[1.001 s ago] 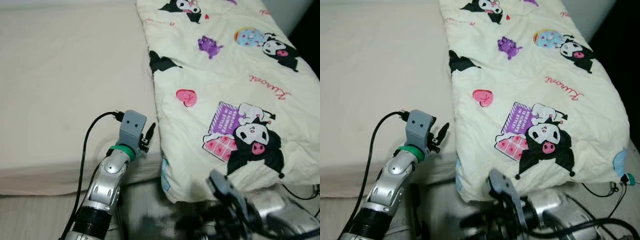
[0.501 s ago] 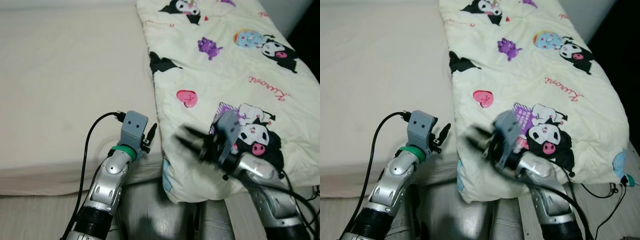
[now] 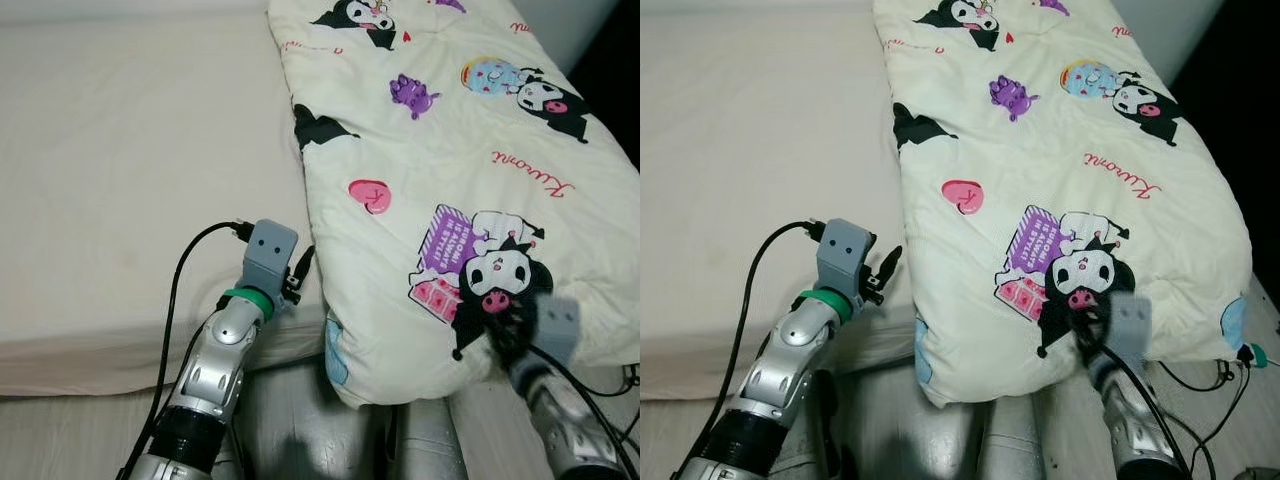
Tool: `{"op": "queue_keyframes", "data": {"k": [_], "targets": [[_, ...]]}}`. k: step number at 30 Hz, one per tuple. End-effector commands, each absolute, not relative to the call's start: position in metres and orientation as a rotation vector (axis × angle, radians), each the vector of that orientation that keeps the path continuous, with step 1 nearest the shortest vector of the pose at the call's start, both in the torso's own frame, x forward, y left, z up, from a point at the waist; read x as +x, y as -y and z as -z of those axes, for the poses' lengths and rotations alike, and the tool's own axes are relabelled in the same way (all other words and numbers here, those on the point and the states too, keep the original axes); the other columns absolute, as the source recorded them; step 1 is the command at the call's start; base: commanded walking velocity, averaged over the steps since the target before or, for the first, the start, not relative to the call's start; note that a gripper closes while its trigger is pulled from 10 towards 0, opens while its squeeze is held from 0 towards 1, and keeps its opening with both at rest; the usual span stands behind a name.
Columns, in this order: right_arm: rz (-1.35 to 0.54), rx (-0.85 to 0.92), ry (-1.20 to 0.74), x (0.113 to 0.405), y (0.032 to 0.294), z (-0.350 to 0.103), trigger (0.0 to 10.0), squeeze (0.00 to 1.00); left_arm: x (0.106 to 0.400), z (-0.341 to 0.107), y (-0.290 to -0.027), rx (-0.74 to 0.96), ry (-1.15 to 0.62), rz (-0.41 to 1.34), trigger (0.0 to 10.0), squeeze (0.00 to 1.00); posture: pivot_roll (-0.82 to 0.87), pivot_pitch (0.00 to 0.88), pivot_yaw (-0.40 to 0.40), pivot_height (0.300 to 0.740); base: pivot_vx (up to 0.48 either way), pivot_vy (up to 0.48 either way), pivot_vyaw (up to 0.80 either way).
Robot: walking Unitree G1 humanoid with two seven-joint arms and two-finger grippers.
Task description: Clean up the room
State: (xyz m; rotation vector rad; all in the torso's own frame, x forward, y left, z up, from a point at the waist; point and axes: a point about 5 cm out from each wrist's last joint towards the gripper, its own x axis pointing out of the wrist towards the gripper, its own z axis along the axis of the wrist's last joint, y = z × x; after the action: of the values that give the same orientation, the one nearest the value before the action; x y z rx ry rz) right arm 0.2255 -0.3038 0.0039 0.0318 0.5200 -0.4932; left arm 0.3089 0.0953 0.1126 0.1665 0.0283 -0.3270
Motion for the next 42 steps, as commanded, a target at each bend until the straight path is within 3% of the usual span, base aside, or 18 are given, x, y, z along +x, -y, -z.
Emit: {"op": "queue_keyframes", "data": {"k": [1, 5, 6, 7, 11, 12, 15, 17, 20, 23, 33, 42], "targets": [[0.595, 0.013, -0.559, 0.211, 0.318, 0.002, 10.0, 0.0, 0.305, -0.105, -0.097, 0.173, -0.051, 0.322, 10.0, 0.0, -0.05, 0.125, 0.049, 0.545, 0.0, 0.0, 0.0], [0.573, -0.042, -0.512, 0.215, 0.319, -0.005, 10.0, 0.0, 0.305, -0.105, -0.097, 0.173, -0.052, 0.322, 10.0, 0.0, -0.06, 0.125, 0.048, 0.545, 0.0, 0.0, 0.0], [0.406, -0.111, -0.34, 0.236, 0.303, -0.028, 10.0, 0.0, 0.306, -0.105, -0.097, 0.171, -0.051, 0.324, 10.0, 0.0, -0.06, 0.127, 0.048, 0.545, 0.0, 0.0, 0.0], [0.148, -0.228, -0.119, 0.258, 0.27, -0.061, 10.0, 0.0, 0.306, -0.105, -0.096, 0.17, -0.049, 0.326, 10.0, 0.0, -0.06, 0.127, 0.043, 0.545, 0.0, 0.0, 0.0], [0.091, -0.259, -0.07, 0.262, 0.261, -0.068, 10.0, 0.0, 0.306, -0.105, -0.096, 0.17, -0.049, 0.327, 10.0, 0.0, -0.07, 0.128, 0.041, 0.545, 0.0, 0.0, 0.0], [0.042, -0.264, -0.011, 0.264, 0.247, -0.081, 10.0, 0.0, 0.306, -0.104, -0.096, 0.171, -0.048, 0.329, 10.0, 0.0, -0.06, 0.127, 0.033, 0.545, 0.0, 0.0, 0.0], [-0.058, -0.246, 0.087, 0.247, 0.211, -0.1, 10.0, 0.0, 0.305, -0.104, -0.096, 0.173, -0.047, 0.328, 10.0, 0.0, -0.07, 0.132, 0.022, 0.545, 0.0, 0.0, 0.0], [-0.058, -0.246, 0.087, 0.247, 0.211, -0.1, 10.0, 0.0, 0.305, -0.104, -0.096, 0.173, -0.047, 0.328, 10.0, 0.0, -0.07, 0.132, 0.022, 0.545, 0.0, 0.0, 0.0], [-0.148, -0.248, 0.171, 0.214, 0.173, -0.111, 10.0, 0.0, 0.304, -0.102, -0.096, 0.17, -0.052, 0.328, 10.0, 0.0, -0.09, 0.139, 0.03, 0.545, 0.0, 0.0, 0.0], [-0.164, -0.233, 0.221, 0.211, 0.165, -0.118, 10.0, 0.0, 0.303, -0.101, -0.094, 0.168, -0.055, 0.333, 10.0, 0.0, -0.09, 0.137, 0.033, 0.545, 0.0, 0.0, 0.0], [-0.033, -0.043, 0.291, 0.26, 0.17, -0.147, 10.0, 0.0, 0.308, -0.111, -0.103, 0.125, -0.024, 0.284, 10.0, 0.0, -0.07, 0.097, 0.017, 0.559, 0.0, 0.0, 0.0], [-0.078, -0.058, 0.317, 0.278, 0.155, -0.152, 10.0, 0.0, 0.315, -0.138, -0.098, 0.032, 0.057, 0.254, 10.0, 0.0, -0.05, 0.075, 0.003, 0.593, 0.0, 0.0, 0.0]]}}
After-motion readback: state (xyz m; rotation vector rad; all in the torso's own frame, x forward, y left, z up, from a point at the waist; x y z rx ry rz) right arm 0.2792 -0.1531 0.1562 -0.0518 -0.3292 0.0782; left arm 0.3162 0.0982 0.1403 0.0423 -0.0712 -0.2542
